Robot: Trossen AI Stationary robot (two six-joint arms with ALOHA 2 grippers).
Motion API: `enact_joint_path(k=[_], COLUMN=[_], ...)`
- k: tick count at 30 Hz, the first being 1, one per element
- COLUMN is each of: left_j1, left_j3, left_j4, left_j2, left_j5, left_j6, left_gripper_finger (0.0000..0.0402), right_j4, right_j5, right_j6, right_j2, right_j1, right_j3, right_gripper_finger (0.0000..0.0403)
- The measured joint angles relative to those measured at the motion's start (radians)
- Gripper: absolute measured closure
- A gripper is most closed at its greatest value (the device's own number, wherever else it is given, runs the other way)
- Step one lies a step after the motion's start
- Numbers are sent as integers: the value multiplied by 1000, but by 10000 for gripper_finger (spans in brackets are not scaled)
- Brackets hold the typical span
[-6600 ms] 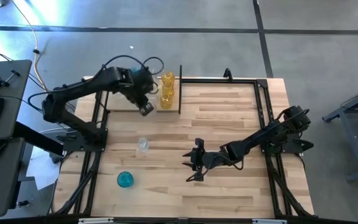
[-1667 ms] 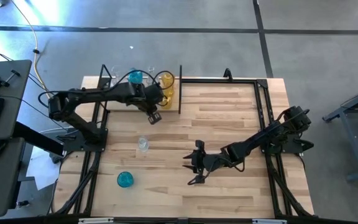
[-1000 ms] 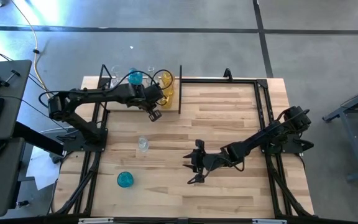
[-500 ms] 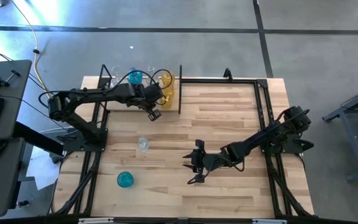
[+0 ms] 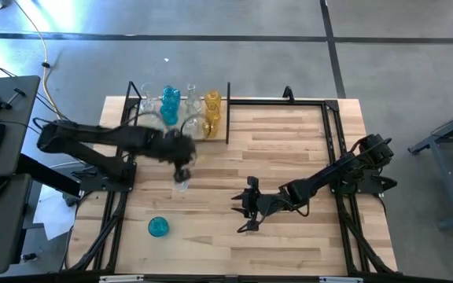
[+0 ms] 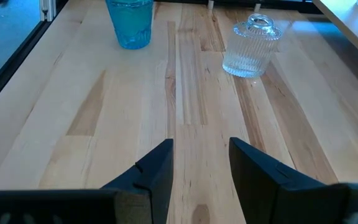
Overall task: Sort vases onto shelf
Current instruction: Put the blue vase on the shelf aligned with the other blue vase
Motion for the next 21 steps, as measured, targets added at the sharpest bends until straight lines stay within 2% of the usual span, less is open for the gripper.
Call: enact_joint_path(k=[5, 9, 12, 15, 21], left_j1=[-253, -406, -471, -527, -615], left_j3=[0, 0, 0, 0, 0], left_j4=[-61, -78, -71, -79, -77], left_j2=[-36, -20, 17, 61, 113], left_j5=[6, 116, 177, 193, 246], left_j6=[-103, -233, -298, -338, -417], left_gripper_finger=[401, 401, 397, 383, 323], right_j4=[1, 8, 14, 19, 23], right_j5=[0, 0, 0, 0, 0], right_j6=[0, 0, 1, 1, 4], right_j2=[0, 0, 0, 0, 0], right_j1=[0, 0, 0, 0, 0], right_j3=[0, 0, 0, 0, 0], right_gripper_finger=[265, 265, 265, 265, 265])
